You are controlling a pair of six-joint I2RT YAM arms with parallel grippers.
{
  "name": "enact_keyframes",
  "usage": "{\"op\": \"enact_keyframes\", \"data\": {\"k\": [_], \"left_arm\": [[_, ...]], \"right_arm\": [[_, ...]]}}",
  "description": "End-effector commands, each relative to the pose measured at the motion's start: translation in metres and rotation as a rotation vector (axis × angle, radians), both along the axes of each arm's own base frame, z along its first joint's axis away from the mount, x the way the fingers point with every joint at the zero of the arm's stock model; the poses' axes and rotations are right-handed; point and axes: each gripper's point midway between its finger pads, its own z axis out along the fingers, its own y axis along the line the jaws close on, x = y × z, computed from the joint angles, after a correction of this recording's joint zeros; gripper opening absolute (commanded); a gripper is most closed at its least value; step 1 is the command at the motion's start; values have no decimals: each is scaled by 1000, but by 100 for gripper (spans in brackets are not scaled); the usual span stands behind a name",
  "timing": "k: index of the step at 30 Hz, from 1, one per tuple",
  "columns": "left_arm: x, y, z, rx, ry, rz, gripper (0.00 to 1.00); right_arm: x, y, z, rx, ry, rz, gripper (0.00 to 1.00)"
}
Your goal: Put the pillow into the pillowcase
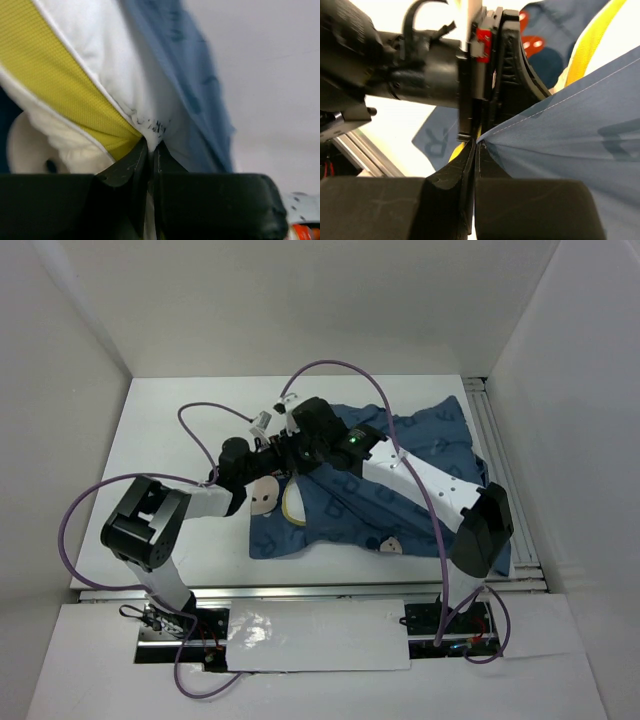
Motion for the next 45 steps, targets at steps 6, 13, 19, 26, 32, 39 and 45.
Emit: {"op": "enact_keyframes", "data": {"k": [6,13,19,26,32,39,45], "left_arm": [[2,32,-73,367,223,183,46],[-15,90,-76,477,349,359,63],[-39,114,-67,501,306,369,63],[-91,98,-83,448,271,184,60],[-105,72,-78,388,192,101,50],[-105,63,-95,391,234,81,43],[-106,61,-100,398,243,71,39]], "right_arm": [[-10,-5,-15,29,37,-42,10],[-16,-10,-23,7,57,-27,59],[-24,-17,-29,-14,68,-41,100],[-79,-61,-57,-110,137,-101,83],[-139,-29,-72,-95,202,148,82],[-105,-50,-129,-314,89,-256,77],[-88,-65,-156,-395,1,-531,60]]}}
